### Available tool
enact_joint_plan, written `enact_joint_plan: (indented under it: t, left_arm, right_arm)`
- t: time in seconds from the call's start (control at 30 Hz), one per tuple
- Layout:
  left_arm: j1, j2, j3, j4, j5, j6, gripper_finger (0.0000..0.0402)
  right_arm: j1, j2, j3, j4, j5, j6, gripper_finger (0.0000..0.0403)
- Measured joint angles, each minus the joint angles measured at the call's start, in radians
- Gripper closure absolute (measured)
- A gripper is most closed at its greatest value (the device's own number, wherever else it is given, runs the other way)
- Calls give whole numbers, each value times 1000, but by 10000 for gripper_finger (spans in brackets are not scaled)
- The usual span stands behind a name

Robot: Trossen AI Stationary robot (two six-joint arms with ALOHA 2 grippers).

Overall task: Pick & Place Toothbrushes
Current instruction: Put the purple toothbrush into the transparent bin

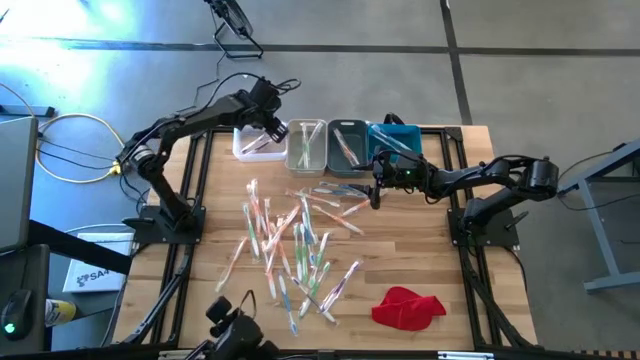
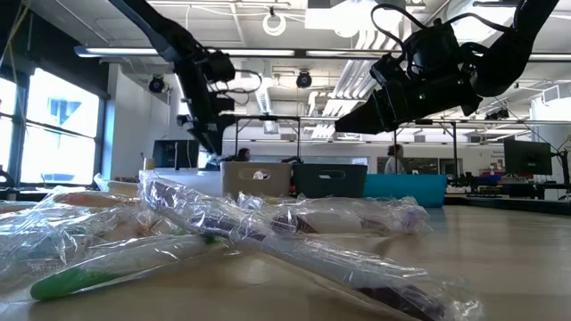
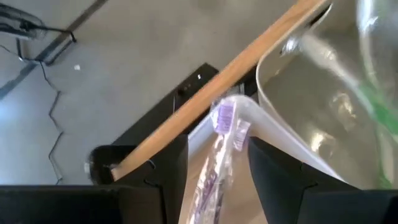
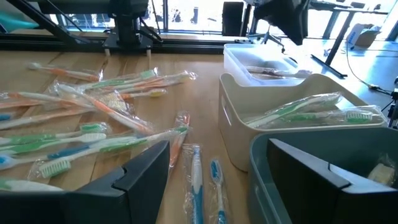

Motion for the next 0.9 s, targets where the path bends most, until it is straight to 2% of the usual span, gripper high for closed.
enact_joint_plan:
  t: [0.43,0.9]
  left_arm:
    - [-6,-118,0,-91,4,-1,241]
    - [-4,-123,0,-89,29,-1,241]
  right_arm:
    - [0,0,0,-1,0,0,141]
    - [0,0,0,-1,0,0,141]
